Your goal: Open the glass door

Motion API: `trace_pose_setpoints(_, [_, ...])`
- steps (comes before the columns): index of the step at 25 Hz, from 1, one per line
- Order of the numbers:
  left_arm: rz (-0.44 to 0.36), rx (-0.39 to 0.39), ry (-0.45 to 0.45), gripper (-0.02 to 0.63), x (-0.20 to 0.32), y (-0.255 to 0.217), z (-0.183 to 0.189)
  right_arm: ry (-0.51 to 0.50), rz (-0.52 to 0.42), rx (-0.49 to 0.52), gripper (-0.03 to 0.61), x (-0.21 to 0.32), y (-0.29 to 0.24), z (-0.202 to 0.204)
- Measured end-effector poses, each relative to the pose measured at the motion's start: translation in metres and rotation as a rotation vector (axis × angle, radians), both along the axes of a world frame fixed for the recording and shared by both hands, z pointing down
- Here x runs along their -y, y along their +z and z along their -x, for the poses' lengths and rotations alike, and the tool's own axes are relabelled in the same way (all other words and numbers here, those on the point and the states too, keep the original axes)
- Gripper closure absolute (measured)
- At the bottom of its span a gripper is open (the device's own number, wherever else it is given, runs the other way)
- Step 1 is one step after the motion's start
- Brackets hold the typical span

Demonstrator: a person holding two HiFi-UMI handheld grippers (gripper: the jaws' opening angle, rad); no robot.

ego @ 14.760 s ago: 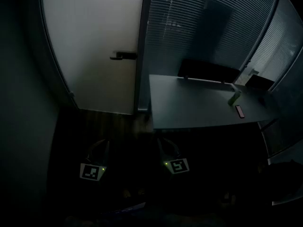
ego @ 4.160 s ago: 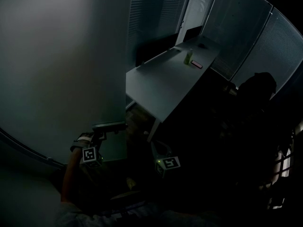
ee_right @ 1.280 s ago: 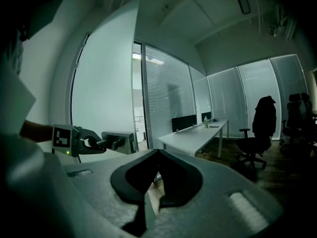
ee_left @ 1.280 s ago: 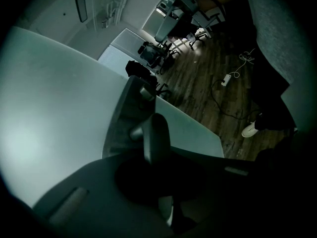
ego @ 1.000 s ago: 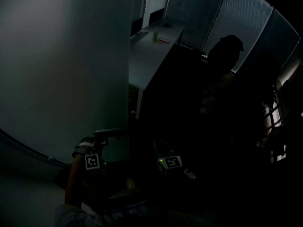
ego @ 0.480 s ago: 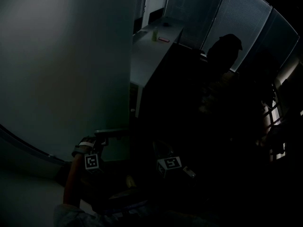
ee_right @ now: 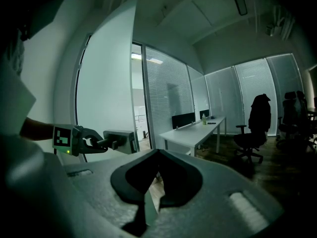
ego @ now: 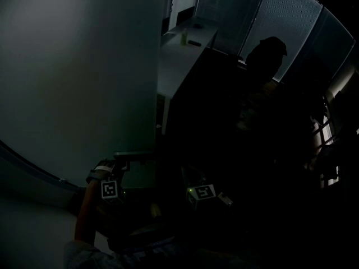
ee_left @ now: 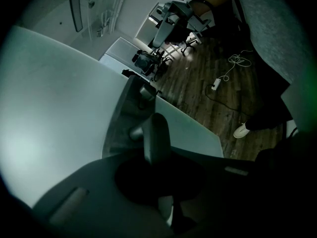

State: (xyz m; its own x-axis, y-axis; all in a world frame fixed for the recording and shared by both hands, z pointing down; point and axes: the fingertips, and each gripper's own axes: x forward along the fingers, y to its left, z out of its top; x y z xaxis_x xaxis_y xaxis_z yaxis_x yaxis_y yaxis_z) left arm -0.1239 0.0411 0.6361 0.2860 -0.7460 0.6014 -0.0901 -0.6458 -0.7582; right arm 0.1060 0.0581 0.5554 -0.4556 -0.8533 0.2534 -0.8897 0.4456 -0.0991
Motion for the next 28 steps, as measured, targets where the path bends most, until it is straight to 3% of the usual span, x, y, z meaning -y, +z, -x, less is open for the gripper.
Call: trace_pose_setpoints(28, [0.011,0.007,0.069,0.611,-0.057,0.001,-0.001,0.015,-0.002,0.014,0.575,-0.068,0.003,0.008])
